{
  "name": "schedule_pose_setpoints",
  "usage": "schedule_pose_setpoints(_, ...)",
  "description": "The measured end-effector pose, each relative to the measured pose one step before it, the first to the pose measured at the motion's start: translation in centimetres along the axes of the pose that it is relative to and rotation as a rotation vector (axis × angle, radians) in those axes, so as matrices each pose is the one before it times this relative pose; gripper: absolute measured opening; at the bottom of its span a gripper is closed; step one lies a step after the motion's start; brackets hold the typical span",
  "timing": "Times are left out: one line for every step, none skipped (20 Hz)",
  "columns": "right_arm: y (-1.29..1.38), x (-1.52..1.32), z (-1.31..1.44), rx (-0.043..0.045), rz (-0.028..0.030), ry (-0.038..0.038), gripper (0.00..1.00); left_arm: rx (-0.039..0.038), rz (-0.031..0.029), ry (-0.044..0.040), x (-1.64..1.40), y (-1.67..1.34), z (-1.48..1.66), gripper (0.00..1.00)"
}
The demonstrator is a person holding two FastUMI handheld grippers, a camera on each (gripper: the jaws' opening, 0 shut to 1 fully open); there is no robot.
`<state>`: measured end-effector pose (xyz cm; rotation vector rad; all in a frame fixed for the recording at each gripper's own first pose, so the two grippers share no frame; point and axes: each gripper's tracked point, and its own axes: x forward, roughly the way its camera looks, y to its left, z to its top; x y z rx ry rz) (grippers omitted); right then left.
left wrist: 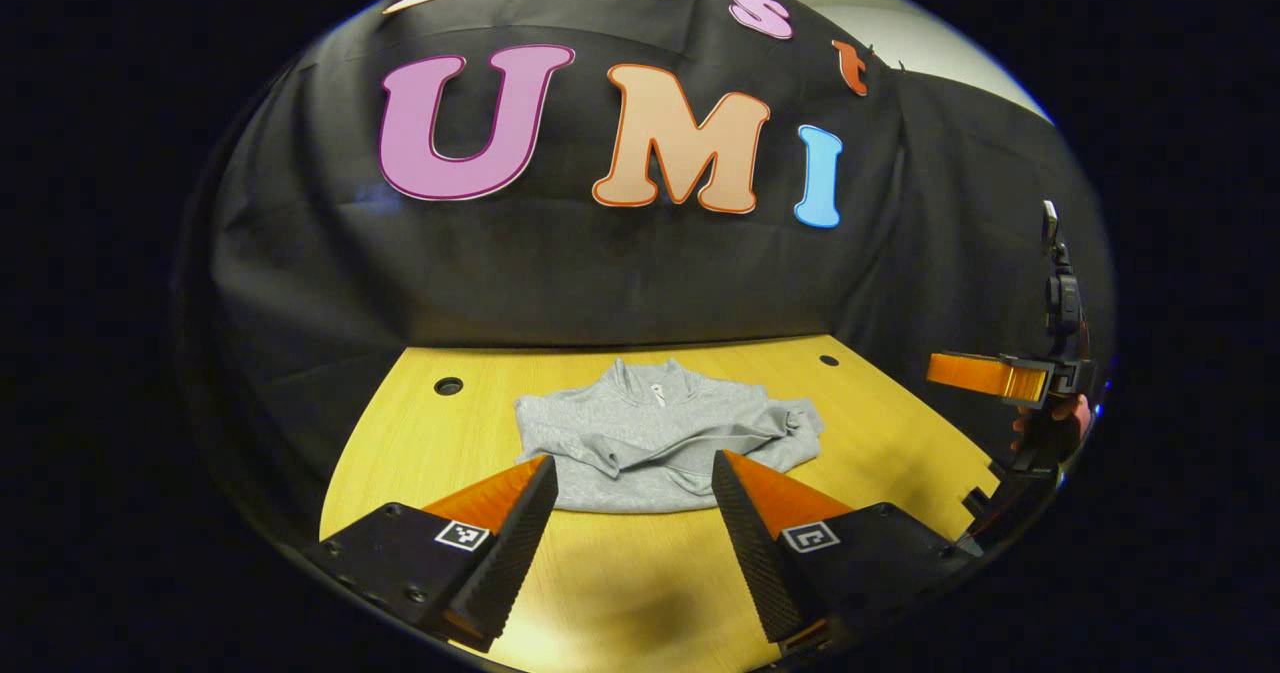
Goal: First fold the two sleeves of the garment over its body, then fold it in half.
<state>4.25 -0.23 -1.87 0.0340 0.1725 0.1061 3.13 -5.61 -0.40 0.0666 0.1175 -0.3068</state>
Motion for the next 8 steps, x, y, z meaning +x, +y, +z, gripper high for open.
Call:
schedule_pose_setpoints(0.455,-0.861,-0.178,0.00702,-0.00056,-0.00688,0.98,-0.02857,-0.01017,0.00239,-0.487,-0.752,-0.305,0.89)
schedule_pose_setpoints(0.246,-0.619,-0.088,0.00496,-0.01154,-0.00850,0.98,-0.02255,0.00530,0.00030,-0.372,-0.451,-0.270,0.89)
schedule_pose_setpoints(0.170,-0.608,-0.272,0.00241,-0.00953,-0.00263,0.98,-0.01773,0.01064,0.00108,-0.048,0.045,-0.080,0.90)
schedule_pose_setpoints(0.157,-0.653,-0.300,-0.00107,-0.01110,-0.00108,0.98,-0.01007,0.01118,-0.00747,-0.073,-0.024,0.198,0.90)
schedule_pose_setpoints(0.095,-0.513,-0.002,0.00119,-0.00964,-0.00594,0.98,-0.00659,0.00465,-0.01128,-0.242,-0.201,0.003,0.90)
schedule_pose_setpoints(0.140,-0.479,-0.003,0.00464,-0.00493,-0.00468,0.98,-0.00108,0.00075,-0.01051,-0.332,-0.176,0.194,0.90)
schedule_pose_setpoints(0.107,-0.447,-0.015,0.00604,-0.00369,-0.00381,0.98,0.00048,-0.00555,-0.00672,-0.194,-0.149,0.028,0.90)
schedule_pose_setpoints(-0.092,-0.291,-0.114,0.00011,-0.00627,-0.00218,0.98,0.00311,-0.01226,0.00199,-0.028,-0.300,-0.030,0.89)
